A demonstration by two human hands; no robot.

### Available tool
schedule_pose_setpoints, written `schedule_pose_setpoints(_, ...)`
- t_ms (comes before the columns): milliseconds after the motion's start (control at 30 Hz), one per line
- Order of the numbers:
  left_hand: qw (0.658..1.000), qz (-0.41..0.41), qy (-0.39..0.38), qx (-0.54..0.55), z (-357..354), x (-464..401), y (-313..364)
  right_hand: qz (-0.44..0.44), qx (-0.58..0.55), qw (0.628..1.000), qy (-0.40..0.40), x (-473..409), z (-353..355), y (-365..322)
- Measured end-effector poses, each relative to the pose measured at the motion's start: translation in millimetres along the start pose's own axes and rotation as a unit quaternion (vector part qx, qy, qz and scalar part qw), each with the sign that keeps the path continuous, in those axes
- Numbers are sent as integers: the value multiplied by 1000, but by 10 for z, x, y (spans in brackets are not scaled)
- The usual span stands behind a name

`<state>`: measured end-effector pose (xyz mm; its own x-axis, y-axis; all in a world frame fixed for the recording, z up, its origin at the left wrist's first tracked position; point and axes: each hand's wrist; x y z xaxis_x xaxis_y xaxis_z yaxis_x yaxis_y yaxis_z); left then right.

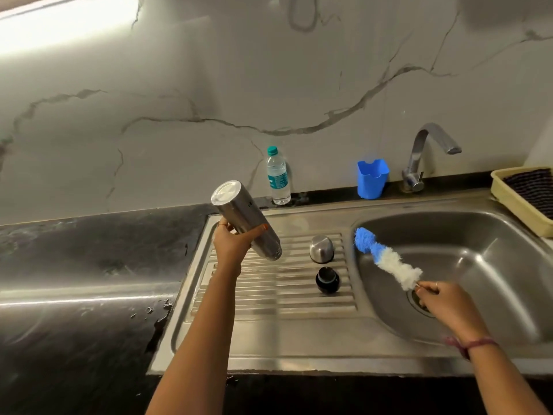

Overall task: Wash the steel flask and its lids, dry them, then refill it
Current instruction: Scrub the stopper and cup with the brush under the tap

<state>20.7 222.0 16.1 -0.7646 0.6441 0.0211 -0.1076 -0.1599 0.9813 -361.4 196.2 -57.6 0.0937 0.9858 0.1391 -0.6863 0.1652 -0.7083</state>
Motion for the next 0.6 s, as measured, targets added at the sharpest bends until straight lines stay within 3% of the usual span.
schedule_pose_setpoints(600, 994, -16, -46, -97, -166, 52, -229, -16, 16, 1000, 10, 4, -41, -2)
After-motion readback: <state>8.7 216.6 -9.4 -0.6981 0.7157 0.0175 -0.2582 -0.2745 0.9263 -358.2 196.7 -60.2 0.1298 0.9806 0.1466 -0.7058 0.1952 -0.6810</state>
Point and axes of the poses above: each hand's wrist, its own x-axis away from the middle knuckle, its own z-axis out of the back of the hand, y = z × x, and after that the axes turned 6 degrees about y, right-handed
